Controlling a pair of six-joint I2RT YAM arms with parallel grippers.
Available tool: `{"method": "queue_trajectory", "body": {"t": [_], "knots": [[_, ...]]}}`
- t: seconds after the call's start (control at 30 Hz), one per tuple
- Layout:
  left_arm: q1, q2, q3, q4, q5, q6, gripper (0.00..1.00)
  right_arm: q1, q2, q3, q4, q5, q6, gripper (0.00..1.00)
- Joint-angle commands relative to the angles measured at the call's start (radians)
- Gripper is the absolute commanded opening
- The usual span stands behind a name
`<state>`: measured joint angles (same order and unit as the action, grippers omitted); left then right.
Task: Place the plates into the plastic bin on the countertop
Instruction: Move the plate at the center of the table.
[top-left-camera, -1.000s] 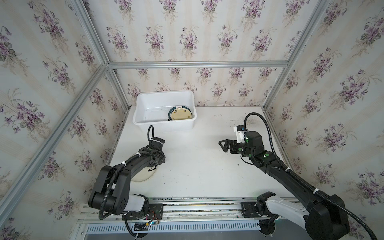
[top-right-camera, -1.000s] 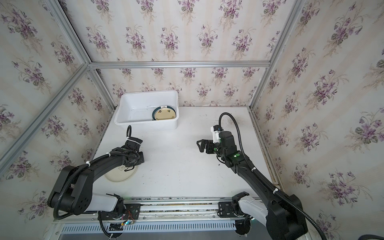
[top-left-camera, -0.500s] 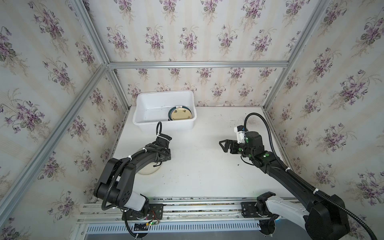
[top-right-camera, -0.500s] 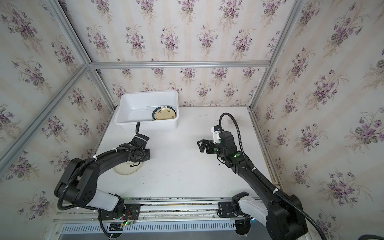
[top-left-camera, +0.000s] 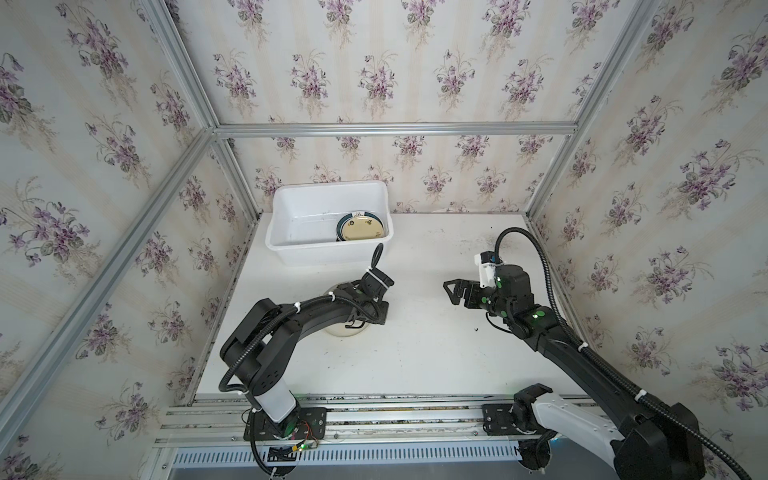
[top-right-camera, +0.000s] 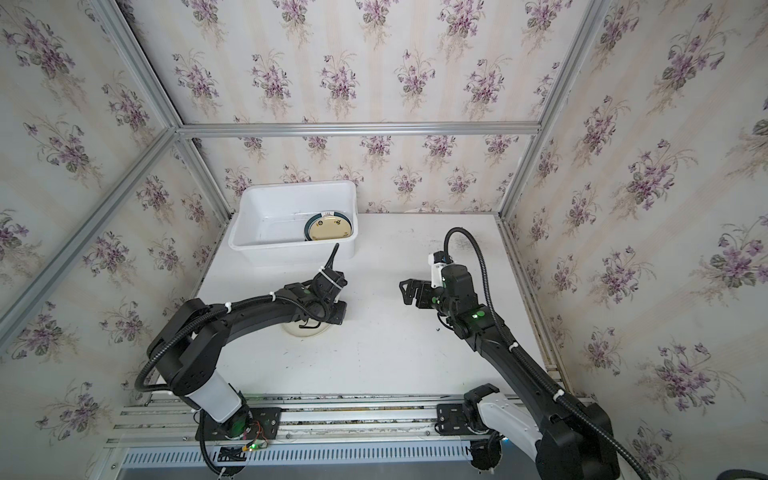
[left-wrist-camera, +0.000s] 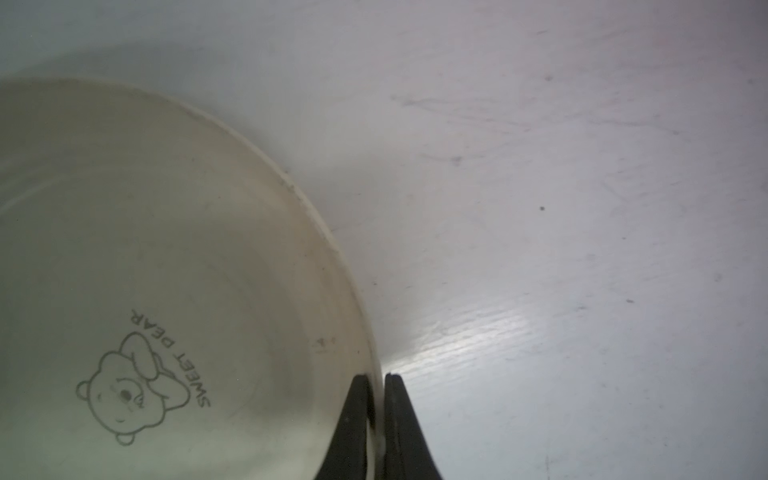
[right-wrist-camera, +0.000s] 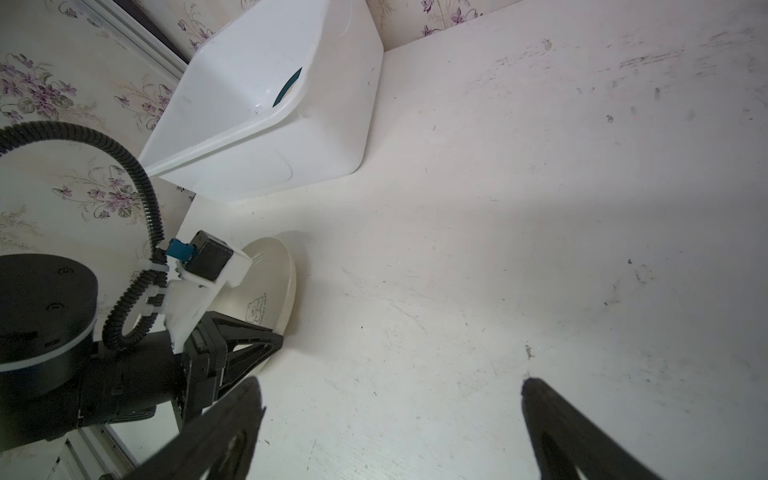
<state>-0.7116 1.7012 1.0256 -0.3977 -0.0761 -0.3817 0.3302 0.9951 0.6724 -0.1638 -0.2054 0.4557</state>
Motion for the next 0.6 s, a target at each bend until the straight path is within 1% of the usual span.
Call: {"method": "queue_trajectory", "body": {"t": [0.0,0.07,0.17,0.23,0.3,0.37,0.4,0.5,0.57], "knots": [[-0.026,0.03,0.037,0.012,0.08,0.015,0.0,-0.005,-0.027,-0.009,-0.017,0.044,-0.004,0.99],[-0.035,0.044,0.055,0.013,0.087,0.009,0.05,-0.009,-0.043,-0.015,-0.02,0.057,-0.006,0.99],[-0.044,0.054,0.07,0.012,0.11,0.011,0.23,-0.01,-0.049,-0.017,-0.02,0.066,-0.006,0.99],[-0.045,0.049,0.071,0.011,0.116,0.011,0.32,-0.013,-0.046,-0.016,-0.02,0.064,-0.006,0.99],[-0.045,0.037,0.066,0.009,0.094,0.005,0.51,-0.012,-0.04,-0.016,-0.019,0.064,-0.001,0.99],[-0.045,0.023,0.063,0.009,0.099,0.002,0.58,-0.013,-0.035,-0.016,-0.019,0.062,0.001,0.99],[-0.044,0.013,0.06,0.008,0.098,0.001,0.59,-0.014,-0.033,-0.016,-0.019,0.061,0.001,0.99],[-0.033,-0.038,0.043,-0.009,0.074,-0.019,0.6,-0.014,-0.035,-0.016,-0.02,0.06,0.001,0.99],[-0.003,-0.09,0.012,-0.018,0.058,-0.053,0.6,-0.015,-0.036,-0.016,-0.02,0.061,0.0,0.99]]}}
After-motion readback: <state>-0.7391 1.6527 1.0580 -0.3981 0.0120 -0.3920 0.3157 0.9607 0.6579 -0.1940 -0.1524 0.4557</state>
